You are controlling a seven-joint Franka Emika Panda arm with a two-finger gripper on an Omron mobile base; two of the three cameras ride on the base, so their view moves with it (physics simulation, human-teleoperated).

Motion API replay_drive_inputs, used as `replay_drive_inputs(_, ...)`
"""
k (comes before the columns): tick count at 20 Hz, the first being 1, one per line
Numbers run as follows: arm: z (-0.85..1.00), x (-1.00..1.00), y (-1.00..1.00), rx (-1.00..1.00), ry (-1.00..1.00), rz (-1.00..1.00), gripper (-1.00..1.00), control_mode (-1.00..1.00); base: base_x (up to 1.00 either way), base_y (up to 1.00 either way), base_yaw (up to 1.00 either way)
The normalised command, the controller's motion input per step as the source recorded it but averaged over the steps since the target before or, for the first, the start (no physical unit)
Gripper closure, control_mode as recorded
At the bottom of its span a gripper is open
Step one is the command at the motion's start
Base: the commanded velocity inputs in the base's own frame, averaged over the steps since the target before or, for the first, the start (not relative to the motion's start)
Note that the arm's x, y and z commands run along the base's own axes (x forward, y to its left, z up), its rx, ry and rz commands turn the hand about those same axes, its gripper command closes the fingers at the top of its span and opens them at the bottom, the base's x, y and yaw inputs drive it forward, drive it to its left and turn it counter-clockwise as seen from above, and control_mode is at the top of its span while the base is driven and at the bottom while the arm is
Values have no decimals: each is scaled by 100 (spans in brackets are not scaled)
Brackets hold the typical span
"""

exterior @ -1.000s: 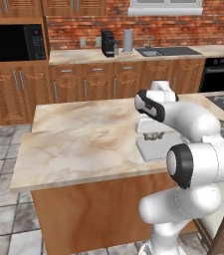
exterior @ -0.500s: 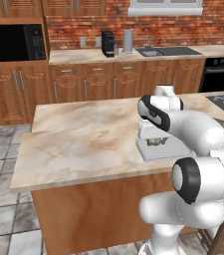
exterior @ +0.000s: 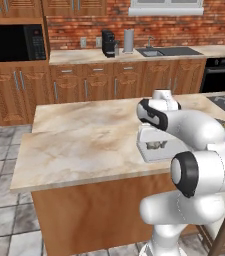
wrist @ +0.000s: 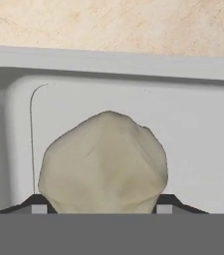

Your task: Place two dumplings into each of the tupperware containers and then place the containers in the fridge.

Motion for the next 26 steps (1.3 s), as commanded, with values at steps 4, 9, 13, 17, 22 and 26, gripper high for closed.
replay_drive_inputs(4, -24, 0, 0, 0, 2, 0, 100, -100, 0, 0, 0)
replay_drive_inputs(9, -3, 0, 0, 0, 1, 0, -100, -100, 0, 0, 0)
replay_drive_inputs(13, 0, 0, 0, 0, 0, 0, -100, -100, 0, 0, 0)
replay_drive_inputs(17, 5, -1, 0, 0, 0, 0, -100, -100, 0, 0, 0)
replay_drive_inputs(22, 50, 0, -7, 0, 0, 0, -100, -100, 0, 0, 0)
replay_drive_inputs(26, 38, 0, -58, 0, 0, 0, -100, -100, 0, 0, 0)
